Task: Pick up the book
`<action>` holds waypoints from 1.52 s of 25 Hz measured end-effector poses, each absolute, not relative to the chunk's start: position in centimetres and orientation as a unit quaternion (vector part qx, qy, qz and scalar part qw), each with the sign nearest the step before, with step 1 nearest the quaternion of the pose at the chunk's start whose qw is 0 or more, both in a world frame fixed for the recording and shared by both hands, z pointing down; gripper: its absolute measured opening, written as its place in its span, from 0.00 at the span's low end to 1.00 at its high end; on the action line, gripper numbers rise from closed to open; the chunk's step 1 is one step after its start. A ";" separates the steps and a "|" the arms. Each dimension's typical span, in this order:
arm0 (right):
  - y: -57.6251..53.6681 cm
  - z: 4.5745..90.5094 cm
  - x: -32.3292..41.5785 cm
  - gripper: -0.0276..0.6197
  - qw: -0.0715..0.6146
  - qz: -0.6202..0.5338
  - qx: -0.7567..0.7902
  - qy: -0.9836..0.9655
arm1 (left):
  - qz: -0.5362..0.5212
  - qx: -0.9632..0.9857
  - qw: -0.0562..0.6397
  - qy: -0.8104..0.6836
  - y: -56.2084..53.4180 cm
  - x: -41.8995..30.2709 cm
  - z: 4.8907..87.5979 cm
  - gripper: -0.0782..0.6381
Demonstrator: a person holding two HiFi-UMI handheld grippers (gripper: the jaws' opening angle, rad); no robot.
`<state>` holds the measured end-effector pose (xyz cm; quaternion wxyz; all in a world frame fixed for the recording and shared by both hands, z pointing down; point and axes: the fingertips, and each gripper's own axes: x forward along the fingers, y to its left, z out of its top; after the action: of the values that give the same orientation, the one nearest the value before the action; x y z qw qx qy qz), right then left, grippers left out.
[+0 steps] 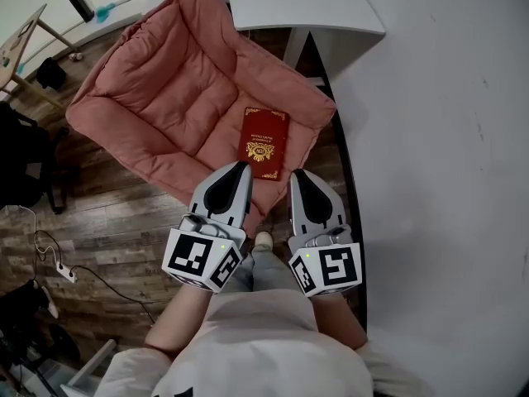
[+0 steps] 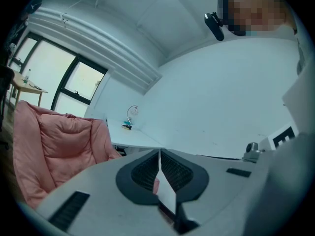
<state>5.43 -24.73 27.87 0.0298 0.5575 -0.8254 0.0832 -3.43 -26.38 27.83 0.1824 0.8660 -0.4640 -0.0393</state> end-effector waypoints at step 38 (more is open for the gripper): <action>-33.4 52.4 6.9 0.37 0.143 0.209 0.518 -0.817 | 0.068 0.813 0.302 -0.493 -34.7 -4.4 52.5 0.48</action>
<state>6.87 -33.36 52.37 0.1426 0.5181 -0.8170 0.2090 -4.39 -34.73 52.55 0.3024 0.8132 -0.4926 0.0679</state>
